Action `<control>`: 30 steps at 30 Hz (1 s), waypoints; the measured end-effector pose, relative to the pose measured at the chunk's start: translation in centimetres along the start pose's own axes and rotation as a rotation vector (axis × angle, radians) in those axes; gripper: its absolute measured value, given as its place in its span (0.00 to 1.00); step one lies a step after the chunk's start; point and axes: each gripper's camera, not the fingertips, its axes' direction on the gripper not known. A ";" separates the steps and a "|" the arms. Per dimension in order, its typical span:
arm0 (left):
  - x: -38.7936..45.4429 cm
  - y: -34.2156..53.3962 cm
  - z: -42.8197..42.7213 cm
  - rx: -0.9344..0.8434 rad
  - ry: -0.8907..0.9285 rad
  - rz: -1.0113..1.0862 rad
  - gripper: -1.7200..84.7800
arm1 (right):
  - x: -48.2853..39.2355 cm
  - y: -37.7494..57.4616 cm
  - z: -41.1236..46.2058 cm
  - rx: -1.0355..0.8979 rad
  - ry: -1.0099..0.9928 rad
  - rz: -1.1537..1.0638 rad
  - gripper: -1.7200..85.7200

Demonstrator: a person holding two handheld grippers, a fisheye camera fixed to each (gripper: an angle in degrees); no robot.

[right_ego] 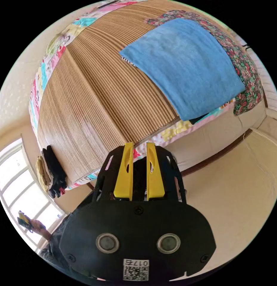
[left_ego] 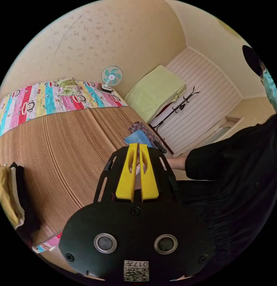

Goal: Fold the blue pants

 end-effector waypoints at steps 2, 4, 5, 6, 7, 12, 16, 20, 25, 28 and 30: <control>0.8 -1.6 3.4 -0.043 0.035 -0.007 0.01 | 1.2 -1.0 -0.8 0.076 -0.021 0.071 0.11; 1.7 -3.3 7.7 -0.121 0.069 -0.010 0.01 | 2.4 -2.1 -0.8 0.162 -0.070 0.152 0.12; 1.9 -3.6 8.7 -0.141 0.071 -0.012 0.01 | 2.7 -2.4 -0.5 0.172 -0.089 0.165 0.12; 2.2 -4.0 10.5 -0.177 0.072 -0.014 0.01 | 3.1 -3.0 0.7 0.158 -0.134 0.182 0.12; 2.3 -4.4 12.0 -0.204 0.074 -0.019 0.01 | 3.4 -3.4 2.8 0.097 -0.163 0.207 0.11; 1.4 -4.7 14.6 -0.230 0.070 -0.100 0.01 | 2.3 0.0 6.8 0.075 -0.237 0.243 0.05; -0.3 -5.3 13.0 -0.170 0.050 -0.155 0.01 | -0.1 9.5 1.2 0.421 -0.627 0.143 0.03; -1.6 -5.8 10.8 -0.101 0.060 -0.167 0.04 | -4.5 16.6 -4.9 0.611 -0.980 -0.147 0.02; -2.6 -8.2 7.9 -0.076 0.183 -0.056 0.11 | -15.2 24.1 -15.2 0.713 -1.034 -0.631 0.02; -4.0 -9.6 5.5 -0.017 0.323 -0.069 0.14 | -19.4 29.2 -20.7 0.784 -1.137 -0.856 0.02; -4.7 -10.2 3.9 0.009 0.335 -0.068 0.15 | -20.9 32.0 -23.4 0.813 -1.313 -0.966 0.02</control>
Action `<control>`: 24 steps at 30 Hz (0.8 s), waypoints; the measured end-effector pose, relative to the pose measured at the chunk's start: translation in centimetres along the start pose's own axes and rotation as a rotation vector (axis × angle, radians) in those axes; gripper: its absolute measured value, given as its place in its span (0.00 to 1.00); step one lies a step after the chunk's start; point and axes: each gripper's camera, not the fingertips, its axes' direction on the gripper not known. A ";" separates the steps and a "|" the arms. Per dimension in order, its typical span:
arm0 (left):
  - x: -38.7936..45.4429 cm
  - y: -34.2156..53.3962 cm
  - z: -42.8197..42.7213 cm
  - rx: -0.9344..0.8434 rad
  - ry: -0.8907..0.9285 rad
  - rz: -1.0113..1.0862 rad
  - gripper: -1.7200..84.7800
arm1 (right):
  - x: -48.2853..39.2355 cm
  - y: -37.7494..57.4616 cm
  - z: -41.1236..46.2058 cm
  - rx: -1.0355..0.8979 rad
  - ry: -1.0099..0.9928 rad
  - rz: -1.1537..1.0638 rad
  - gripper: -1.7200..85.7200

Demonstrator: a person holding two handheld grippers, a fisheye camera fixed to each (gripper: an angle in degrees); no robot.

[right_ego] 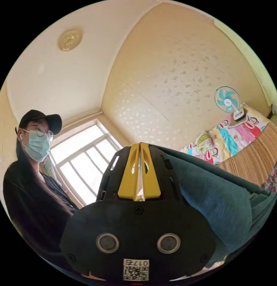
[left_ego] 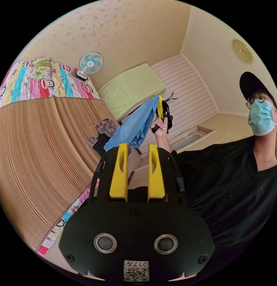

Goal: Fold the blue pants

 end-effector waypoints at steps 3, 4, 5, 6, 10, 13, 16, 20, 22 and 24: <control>-0.3 -1.1 -2.3 -0.029 -0.073 0.022 0.16 | -4.9 -1.6 2.2 0.071 -0.171 -0.078 0.02; -1.1 -1.6 -2.9 -0.067 -0.072 -0.022 0.16 | -6.4 -2.0 3.5 0.060 -0.191 -0.105 0.02; -1.6 -1.7 -3.3 -0.078 -0.061 -0.052 0.16 | -7.1 -2.1 4.4 0.047 -0.206 -0.112 0.02; -2.8 -1.6 -4.4 -0.064 -0.019 -0.128 0.17 | -8.4 -2.1 6.0 0.031 -0.243 -0.116 0.02; -7.1 1.2 -8.6 0.094 0.272 -0.426 0.21 | -13.7 -0.2 12.8 -0.004 -0.297 -0.185 0.02; -9.0 3.6 -11.2 0.161 0.292 -0.567 0.23 | -17.2 1.9 18.3 -0.078 -0.359 -0.216 0.02; -13.0 5.4 -12.0 0.369 0.542 -0.710 0.24 | -19.5 4.2 22.7 -0.110 -0.416 -0.216 0.02; -17.5 5.6 -8.2 0.497 1.000 -0.909 0.23 | -21.0 6.4 27.2 -0.162 -0.395 -0.230 0.02; -17.2 4.4 -6.8 0.489 1.066 -0.918 0.18 | -21.7 7.9 29.8 -0.205 -0.371 -0.215 0.02; -16.3 4.1 -6.9 0.553 1.109 -0.903 0.10 | -22.3 9.1 30.8 -0.216 -0.296 -0.235 0.02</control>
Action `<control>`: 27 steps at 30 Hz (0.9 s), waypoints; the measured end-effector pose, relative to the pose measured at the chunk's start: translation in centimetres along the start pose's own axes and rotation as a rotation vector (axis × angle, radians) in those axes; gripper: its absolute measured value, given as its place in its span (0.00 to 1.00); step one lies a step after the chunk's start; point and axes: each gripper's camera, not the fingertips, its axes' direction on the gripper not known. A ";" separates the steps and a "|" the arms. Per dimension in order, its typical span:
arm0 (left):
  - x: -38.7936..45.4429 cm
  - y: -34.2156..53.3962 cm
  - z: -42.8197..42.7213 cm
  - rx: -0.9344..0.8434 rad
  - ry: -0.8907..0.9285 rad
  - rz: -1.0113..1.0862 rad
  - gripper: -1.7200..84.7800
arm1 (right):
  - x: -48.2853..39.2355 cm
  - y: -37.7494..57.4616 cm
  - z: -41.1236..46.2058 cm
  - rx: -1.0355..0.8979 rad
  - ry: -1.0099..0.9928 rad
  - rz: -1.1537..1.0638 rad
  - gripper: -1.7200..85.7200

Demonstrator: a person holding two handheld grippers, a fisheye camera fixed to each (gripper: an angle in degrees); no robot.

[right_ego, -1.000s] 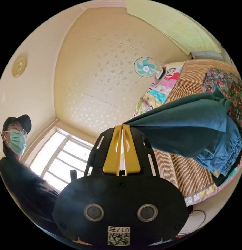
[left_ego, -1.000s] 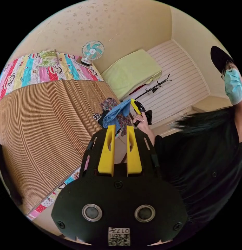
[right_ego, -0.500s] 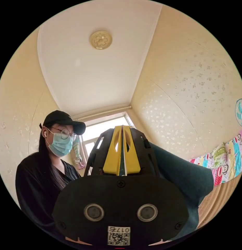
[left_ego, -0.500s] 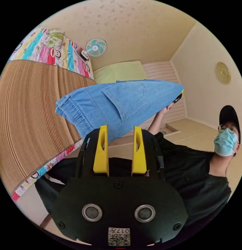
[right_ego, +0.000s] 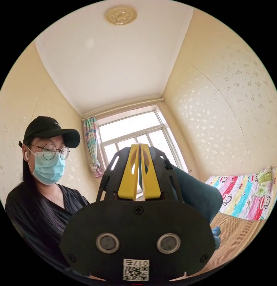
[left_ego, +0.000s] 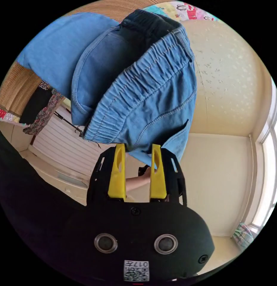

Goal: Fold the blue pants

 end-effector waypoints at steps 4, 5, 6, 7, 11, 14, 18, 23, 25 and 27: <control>3.3 0.8 -1.2 0.056 0.064 0.133 0.02 | -0.4 1.8 0.4 -0.032 0.120 -0.038 0.02; 4.1 0.9 -1.5 0.056 0.042 0.165 0.01 | -0.3 2.1 0.3 -0.041 0.130 -0.044 0.02; 6.1 1.3 -1.9 0.055 0.002 0.251 0.01 | -0.2 2.8 0.2 -0.067 0.145 -0.053 0.02; 8.3 1.9 -1.9 0.040 -0.016 0.363 0.01 | -0.1 3.8 -0.1 -0.088 0.176 -0.060 0.02; 15.3 4.9 0.0 -0.020 -0.161 0.708 0.01 | 1.0 7.8 -2.5 -0.171 0.350 -0.084 0.03; 19.2 7.4 4.1 -0.140 -0.328 0.926 0.01 | 1.9 12.1 -5.2 -0.241 0.473 -0.103 0.03; 18.5 9.8 9.8 -0.226 -0.433 1.036 0.01 | 0.5 17.5 -7.2 -0.226 0.535 -0.105 0.06; 12.9 13.0 15.6 -0.283 -0.612 1.121 0.01 | 0.5 21.7 1.9 -0.455 0.571 -0.117 0.18; 9.8 13.9 17.4 -0.342 -0.574 1.081 0.01 | 2.0 23.9 8.0 -0.643 0.589 -0.149 0.22; 7.9 15.0 18.8 -0.387 -0.600 1.067 0.01 | 2.9 25.3 11.1 -0.695 0.594 -0.172 0.22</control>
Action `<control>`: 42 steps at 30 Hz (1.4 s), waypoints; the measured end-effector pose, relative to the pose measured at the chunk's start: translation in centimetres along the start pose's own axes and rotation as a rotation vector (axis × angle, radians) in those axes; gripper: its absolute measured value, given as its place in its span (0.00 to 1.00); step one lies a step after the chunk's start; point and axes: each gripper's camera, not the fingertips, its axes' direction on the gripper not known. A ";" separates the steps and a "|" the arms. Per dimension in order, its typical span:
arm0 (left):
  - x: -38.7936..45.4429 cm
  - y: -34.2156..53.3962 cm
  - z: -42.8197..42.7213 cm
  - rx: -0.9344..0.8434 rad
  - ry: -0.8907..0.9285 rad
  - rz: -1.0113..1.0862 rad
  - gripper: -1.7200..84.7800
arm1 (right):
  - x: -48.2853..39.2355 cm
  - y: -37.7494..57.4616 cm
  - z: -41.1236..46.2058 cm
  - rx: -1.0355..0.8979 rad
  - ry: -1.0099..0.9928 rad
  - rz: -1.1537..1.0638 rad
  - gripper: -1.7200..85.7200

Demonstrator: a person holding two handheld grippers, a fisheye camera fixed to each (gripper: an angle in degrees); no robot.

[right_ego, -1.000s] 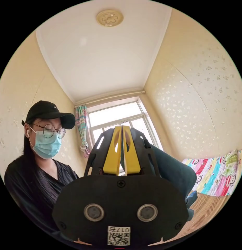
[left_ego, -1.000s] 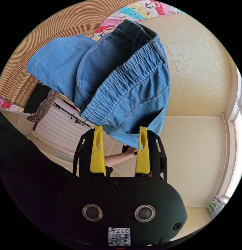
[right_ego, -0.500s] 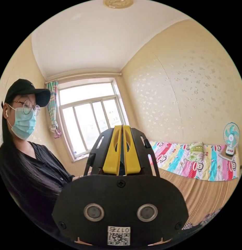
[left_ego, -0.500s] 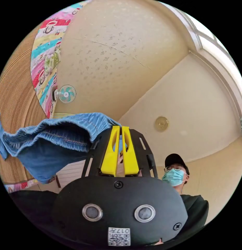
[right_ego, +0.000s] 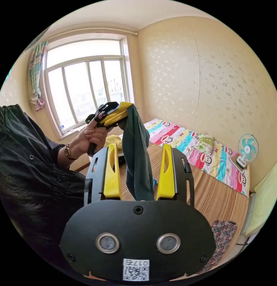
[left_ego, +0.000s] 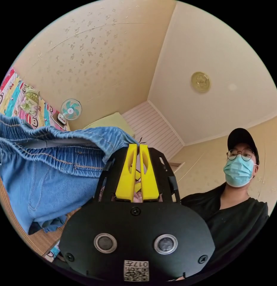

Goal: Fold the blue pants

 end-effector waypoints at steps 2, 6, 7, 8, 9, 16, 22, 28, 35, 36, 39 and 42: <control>1.4 0.9 2.1 -0.068 -0.044 0.041 0.01 | -0.5 -0.8 1.6 -0.008 0.019 -0.002 0.20; 5.1 2.5 3.9 -0.160 -0.180 0.155 0.03 | -0.2 -1.4 -0.2 0.081 0.092 -0.033 0.08; 6.0 2.9 3.4 -0.150 -0.181 0.182 0.05 | 0.3 -1.6 -1.3 0.115 0.055 -0.055 0.07; 6.3 3.1 3.0 -0.135 -0.172 0.191 0.05 | 0.8 -1.7 -2.0 0.131 0.032 -0.059 0.07; 6.9 3.6 1.8 -0.087 -0.143 0.204 0.07 | 1.8 -2.1 -3.5 0.160 -0.019 -0.059 0.06; 5.1 9.0 -5.7 0.095 -0.291 -0.029 0.17 | 7.9 -4.8 -15.0 0.571 -0.593 -0.266 0.05; 3.2 9.8 -3.7 -0.024 -0.260 -0.140 0.23 | 10.4 -10.1 -20.6 0.745 -0.937 -0.419 0.05; 5.8 8.1 2.5 -0.133 -0.104 0.032 0.29 | 9.9 -15.5 -22.4 0.738 -1.155 -0.433 0.05; 15.9 7.2 3.3 0.069 0.087 0.405 0.06 | 12.4 -15.2 -23.9 0.747 -1.094 -0.257 0.05; 18.3 6.8 1.2 0.157 0.063 0.436 0.03 | 13.2 -14.4 -25.1 0.740 -1.032 -0.234 0.05; 24.7 4.9 -4.5 0.306 0.033 0.564 0.02 | 14.0 -11.5 -28.6 0.698 -0.784 -0.132 0.05; 31.9 3.8 -7.9 0.394 -0.067 0.735 0.01 | 12.7 -8.2 -32.5 0.688 -0.424 -0.083 0.06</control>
